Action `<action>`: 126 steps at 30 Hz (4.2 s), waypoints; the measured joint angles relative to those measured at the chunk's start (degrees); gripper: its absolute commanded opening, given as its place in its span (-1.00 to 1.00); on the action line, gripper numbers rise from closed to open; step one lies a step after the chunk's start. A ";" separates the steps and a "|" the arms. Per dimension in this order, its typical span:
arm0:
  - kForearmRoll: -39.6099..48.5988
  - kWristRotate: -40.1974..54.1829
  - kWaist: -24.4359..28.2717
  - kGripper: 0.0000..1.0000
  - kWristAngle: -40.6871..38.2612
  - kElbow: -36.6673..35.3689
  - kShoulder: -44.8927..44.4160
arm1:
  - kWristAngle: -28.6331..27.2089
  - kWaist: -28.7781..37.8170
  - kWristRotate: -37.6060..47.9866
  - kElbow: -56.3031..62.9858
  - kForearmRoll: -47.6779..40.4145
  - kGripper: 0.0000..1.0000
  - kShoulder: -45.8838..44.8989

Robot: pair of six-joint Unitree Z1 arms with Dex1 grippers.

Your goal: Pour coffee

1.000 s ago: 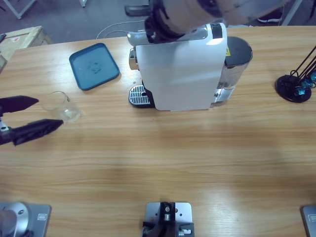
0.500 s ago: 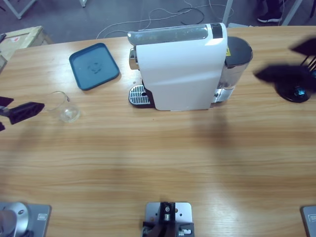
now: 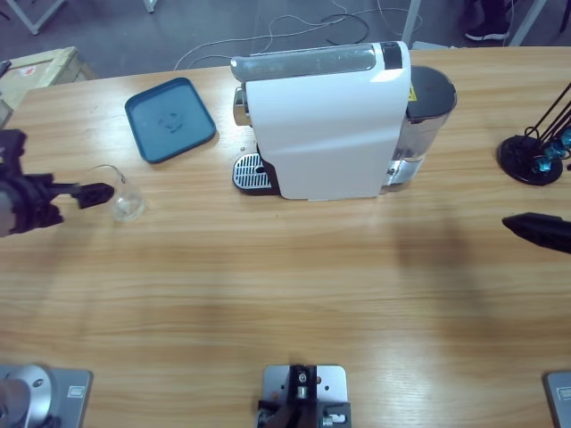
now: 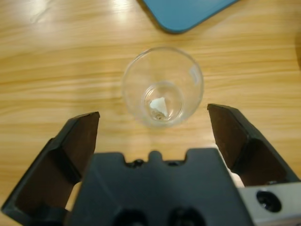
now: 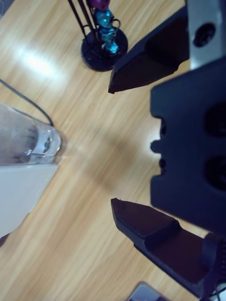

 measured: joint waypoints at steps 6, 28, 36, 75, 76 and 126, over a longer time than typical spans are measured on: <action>-9.96 0.00 0.00 0.98 0.97 2.83 7.85 | 0.00 0.00 0.00 -2.11 2.69 1.00 -0.18; -38.25 8.48 -0.24 -1.00 1.95 14.72 18.38 | 0.00 0.01 0.00 -4.81 8.68 1.00 -2.48; -38.98 26.43 0.47 -1.00 -25.66 14.99 6.38 | -0.42 0.05 0.00 -4.81 8.83 1.00 -5.04; -21.87 52.69 3.30 -1.00 -48.75 -18.94 33.70 | -2.40 0.05 0.00 -5.00 12.51 1.00 -6.36; -21.81 52.69 3.19 -1.00 -48.62 -18.95 33.70 | -2.41 0.05 0.00 -5.00 12.52 1.00 -6.36; -4.53 30.62 6.64 1.00 -41.42 -6.86 -3.51 | -2.20 -12.72 -1.70 -40.23 15.53 0.10 15.23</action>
